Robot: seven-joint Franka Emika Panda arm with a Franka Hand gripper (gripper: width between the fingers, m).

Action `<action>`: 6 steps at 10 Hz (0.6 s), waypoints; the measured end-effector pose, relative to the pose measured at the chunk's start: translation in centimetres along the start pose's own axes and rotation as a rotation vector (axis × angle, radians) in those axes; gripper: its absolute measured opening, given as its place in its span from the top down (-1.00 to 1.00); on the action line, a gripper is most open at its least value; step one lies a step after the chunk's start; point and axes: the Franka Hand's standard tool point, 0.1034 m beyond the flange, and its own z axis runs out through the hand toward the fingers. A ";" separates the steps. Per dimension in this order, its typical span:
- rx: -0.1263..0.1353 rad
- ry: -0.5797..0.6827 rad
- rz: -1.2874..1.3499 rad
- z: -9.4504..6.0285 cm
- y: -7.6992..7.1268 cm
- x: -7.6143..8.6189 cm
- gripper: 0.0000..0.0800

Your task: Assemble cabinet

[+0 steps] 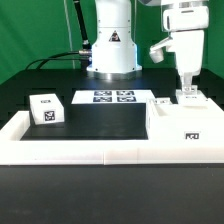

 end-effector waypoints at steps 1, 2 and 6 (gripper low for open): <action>0.005 -0.004 -0.001 -0.1 0.2 0.0 0.83; 0.010 -0.008 -0.003 -0.1 0.4 0.0 0.83; 0.018 -0.014 -0.052 -0.2 2.1 -0.2 0.83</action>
Offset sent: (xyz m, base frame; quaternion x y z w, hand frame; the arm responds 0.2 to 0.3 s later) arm 0.0299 0.0059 0.0001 0.0039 0.0004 -0.0228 0.9997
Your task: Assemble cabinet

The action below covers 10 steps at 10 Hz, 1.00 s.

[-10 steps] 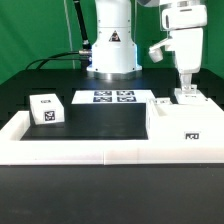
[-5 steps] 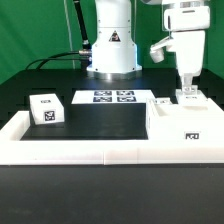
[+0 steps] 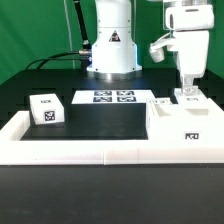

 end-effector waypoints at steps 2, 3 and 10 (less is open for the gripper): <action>0.016 -0.010 0.008 -0.1 0.7 0.0 0.83; 0.014 -0.009 0.008 -0.1 0.6 0.0 0.83; 0.031 -0.021 0.074 -0.1 1.6 0.2 0.83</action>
Offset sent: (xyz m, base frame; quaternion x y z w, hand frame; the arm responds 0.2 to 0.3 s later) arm 0.0000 0.0000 0.0000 0.0000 0.0000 0.0000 1.0000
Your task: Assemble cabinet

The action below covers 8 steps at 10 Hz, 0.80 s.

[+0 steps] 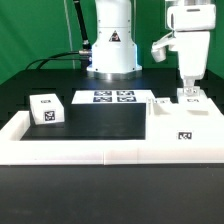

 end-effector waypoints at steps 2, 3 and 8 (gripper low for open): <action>0.004 -0.004 0.010 0.0 1.4 0.0 0.83; 0.005 -0.004 0.016 0.0 2.3 0.0 0.83; 0.001 -0.004 0.016 0.1 5.7 -0.1 0.82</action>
Offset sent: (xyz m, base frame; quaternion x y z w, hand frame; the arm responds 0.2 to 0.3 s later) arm 0.0355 0.0115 -0.0068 0.0126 0.0169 -0.0080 0.9997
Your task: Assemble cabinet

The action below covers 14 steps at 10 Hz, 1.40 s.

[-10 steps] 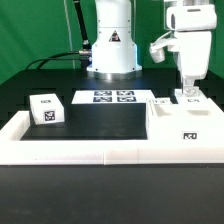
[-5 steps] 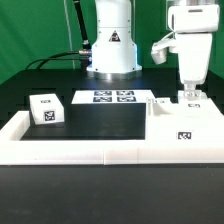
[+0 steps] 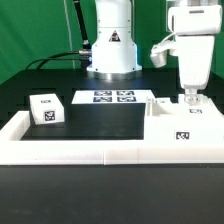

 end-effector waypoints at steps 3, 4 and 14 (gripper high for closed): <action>0.026 -0.015 0.001 0.0 1.4 0.1 0.82; 0.028 -0.016 0.002 0.0 1.4 0.0 0.82; -0.008 -0.022 -0.017 -2.8 -3.2 0.0 -0.87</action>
Offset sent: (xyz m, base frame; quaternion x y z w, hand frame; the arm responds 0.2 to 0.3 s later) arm 0.0175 0.0036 -0.0029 0.0038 0.0014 0.0147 0.9999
